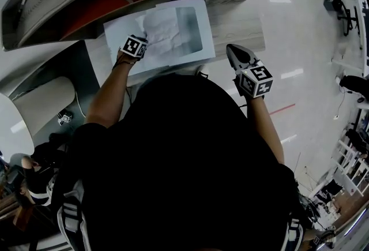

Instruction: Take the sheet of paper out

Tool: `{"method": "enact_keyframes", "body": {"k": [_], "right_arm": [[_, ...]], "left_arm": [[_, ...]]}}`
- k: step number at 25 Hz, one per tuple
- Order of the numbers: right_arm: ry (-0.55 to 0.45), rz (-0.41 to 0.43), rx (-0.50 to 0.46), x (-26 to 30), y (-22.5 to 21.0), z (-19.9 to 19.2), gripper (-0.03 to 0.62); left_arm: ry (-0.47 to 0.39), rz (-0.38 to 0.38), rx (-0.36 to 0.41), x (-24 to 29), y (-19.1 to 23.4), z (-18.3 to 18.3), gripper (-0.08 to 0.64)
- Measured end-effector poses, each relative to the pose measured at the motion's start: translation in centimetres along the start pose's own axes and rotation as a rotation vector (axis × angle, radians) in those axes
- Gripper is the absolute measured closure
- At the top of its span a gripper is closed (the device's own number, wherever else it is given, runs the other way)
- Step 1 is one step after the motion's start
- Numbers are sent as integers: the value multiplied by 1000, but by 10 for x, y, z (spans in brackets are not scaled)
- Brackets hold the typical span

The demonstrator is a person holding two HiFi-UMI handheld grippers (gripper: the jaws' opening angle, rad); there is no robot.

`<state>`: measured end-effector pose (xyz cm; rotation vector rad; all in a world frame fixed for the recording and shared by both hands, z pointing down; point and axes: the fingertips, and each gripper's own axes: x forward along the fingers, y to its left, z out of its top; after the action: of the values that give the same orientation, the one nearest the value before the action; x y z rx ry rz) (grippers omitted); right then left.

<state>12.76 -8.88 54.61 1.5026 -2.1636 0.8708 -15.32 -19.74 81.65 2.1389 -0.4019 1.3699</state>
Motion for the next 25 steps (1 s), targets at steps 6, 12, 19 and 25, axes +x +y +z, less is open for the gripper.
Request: {"method": "enact_keyframes", "body": {"k": [6,12,19,25], "right_arm": [[-9,26,-17,7,9,5,580],[-13,50,-39,16,18,9,580],[-23,80,-61,25,31,17,580],[-20,102,-81,33,38,19,580]], "left_arm": [[-12,26,-22,-14,6,-10,541],[-22,49,-33,-26,12,-22,541],[-37,75,-50,-42,20,-38,541],[-58,93,-74,-56,26,-48,541]]}}
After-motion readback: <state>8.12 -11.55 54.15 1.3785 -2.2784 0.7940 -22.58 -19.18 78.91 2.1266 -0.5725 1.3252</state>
